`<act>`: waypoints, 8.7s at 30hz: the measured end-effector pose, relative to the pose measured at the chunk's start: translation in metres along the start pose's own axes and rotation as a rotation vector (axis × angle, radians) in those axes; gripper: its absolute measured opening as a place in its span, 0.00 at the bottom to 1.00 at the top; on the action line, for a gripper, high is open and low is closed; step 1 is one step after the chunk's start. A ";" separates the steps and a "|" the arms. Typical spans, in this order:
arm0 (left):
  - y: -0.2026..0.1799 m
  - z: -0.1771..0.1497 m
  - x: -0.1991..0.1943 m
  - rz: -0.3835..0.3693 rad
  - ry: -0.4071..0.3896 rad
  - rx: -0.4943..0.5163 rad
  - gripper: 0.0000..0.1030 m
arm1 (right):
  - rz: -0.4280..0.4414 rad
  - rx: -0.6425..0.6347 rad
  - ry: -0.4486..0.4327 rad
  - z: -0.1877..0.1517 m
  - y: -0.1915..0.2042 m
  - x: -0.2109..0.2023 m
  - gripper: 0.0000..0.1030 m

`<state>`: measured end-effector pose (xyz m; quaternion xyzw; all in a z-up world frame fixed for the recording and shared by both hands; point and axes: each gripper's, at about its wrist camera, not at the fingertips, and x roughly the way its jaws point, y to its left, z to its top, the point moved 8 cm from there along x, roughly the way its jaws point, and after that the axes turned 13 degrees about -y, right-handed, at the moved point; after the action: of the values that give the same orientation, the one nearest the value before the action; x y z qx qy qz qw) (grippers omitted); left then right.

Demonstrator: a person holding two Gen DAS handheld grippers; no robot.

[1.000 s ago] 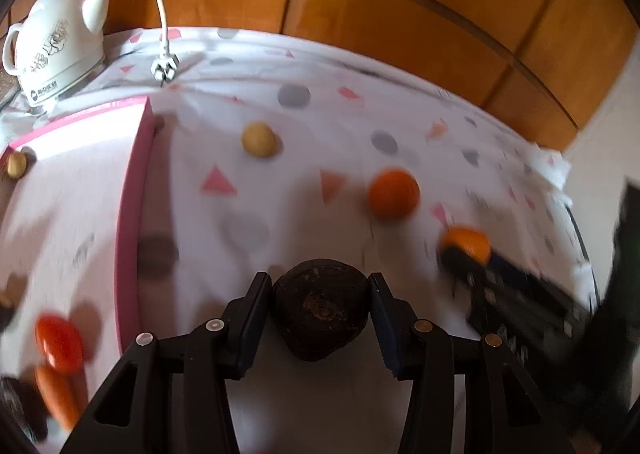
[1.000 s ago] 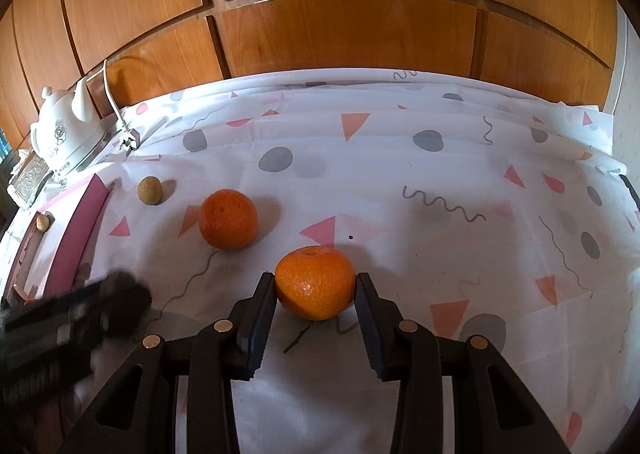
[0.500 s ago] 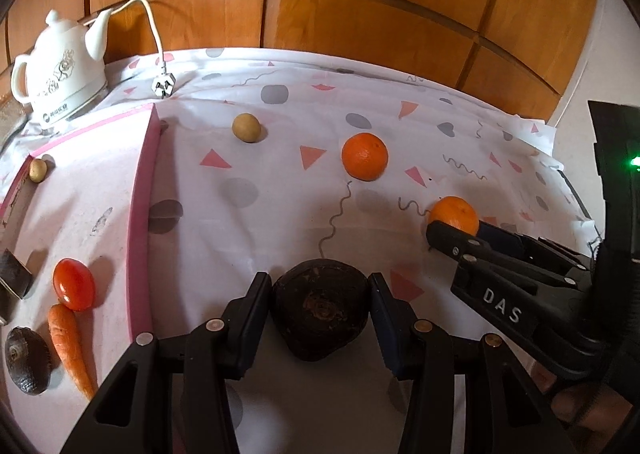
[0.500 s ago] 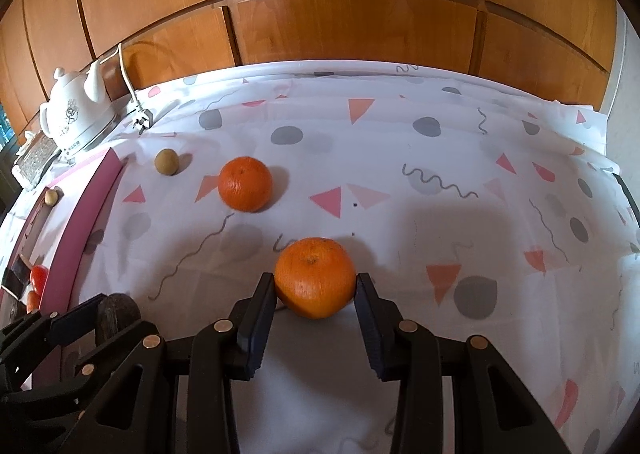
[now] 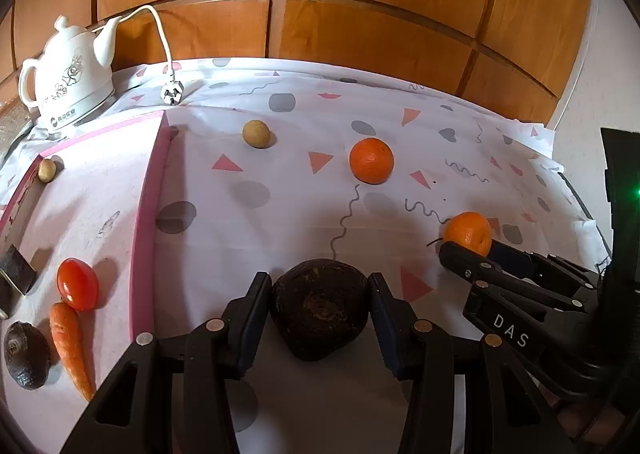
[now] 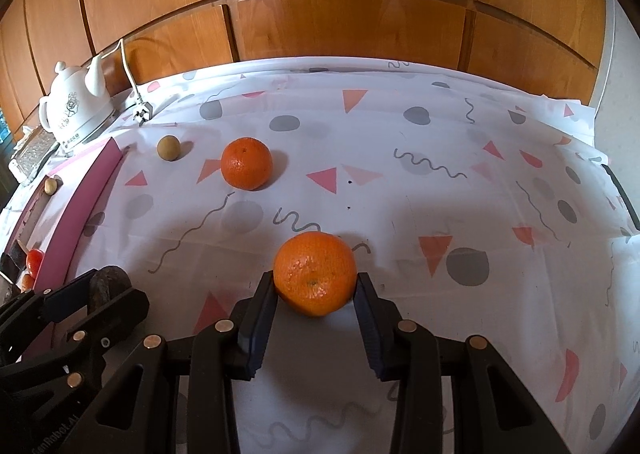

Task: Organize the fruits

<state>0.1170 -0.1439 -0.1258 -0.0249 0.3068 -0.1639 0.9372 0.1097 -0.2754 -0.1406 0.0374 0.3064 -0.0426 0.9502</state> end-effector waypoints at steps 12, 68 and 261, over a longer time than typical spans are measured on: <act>0.004 -0.001 -0.012 -0.005 -0.008 -0.020 0.48 | -0.009 -0.022 0.002 -0.003 0.001 0.000 0.38; 0.212 0.020 -0.121 0.352 -0.165 -0.295 0.49 | 0.469 -0.212 0.020 0.043 0.234 -0.031 0.36; 0.115 0.056 -0.101 0.257 -0.210 -0.061 0.25 | 0.339 -0.090 -0.041 0.060 0.139 -0.032 0.34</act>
<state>0.1060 -0.0060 -0.0402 -0.0306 0.2129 -0.0297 0.9762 0.1329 -0.1409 -0.0670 0.0452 0.2779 0.1313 0.9505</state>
